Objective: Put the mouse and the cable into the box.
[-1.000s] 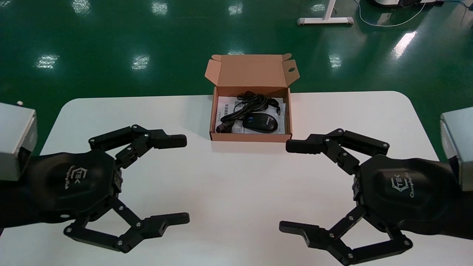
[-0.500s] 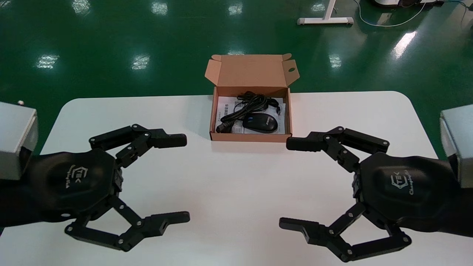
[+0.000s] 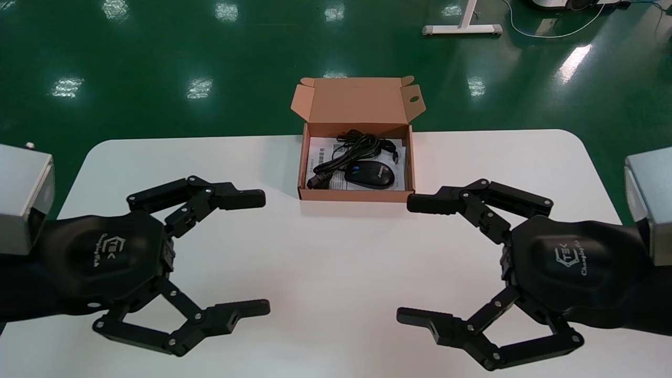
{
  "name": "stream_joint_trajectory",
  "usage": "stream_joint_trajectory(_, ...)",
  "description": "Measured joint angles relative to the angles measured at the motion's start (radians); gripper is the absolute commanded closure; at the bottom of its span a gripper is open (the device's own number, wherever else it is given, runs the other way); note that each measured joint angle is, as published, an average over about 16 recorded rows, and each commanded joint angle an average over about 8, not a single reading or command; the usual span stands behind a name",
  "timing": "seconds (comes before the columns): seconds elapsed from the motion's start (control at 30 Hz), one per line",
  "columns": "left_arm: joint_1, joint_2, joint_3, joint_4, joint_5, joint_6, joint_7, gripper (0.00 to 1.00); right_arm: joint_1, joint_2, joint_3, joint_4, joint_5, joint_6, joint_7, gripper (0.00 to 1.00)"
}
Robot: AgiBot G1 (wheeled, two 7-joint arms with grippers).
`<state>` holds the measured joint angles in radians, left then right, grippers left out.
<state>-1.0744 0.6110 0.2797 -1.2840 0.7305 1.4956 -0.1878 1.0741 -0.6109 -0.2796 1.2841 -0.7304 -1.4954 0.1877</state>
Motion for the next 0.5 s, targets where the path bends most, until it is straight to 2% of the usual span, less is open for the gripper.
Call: stream_joint_trajectory(0.5,0.000,0.000,0.000,0.000,0.000,0.000,0.000,0.00,0.001,-0.001,0.000,-0.001,0.000,0.000,-0.001,0.00)
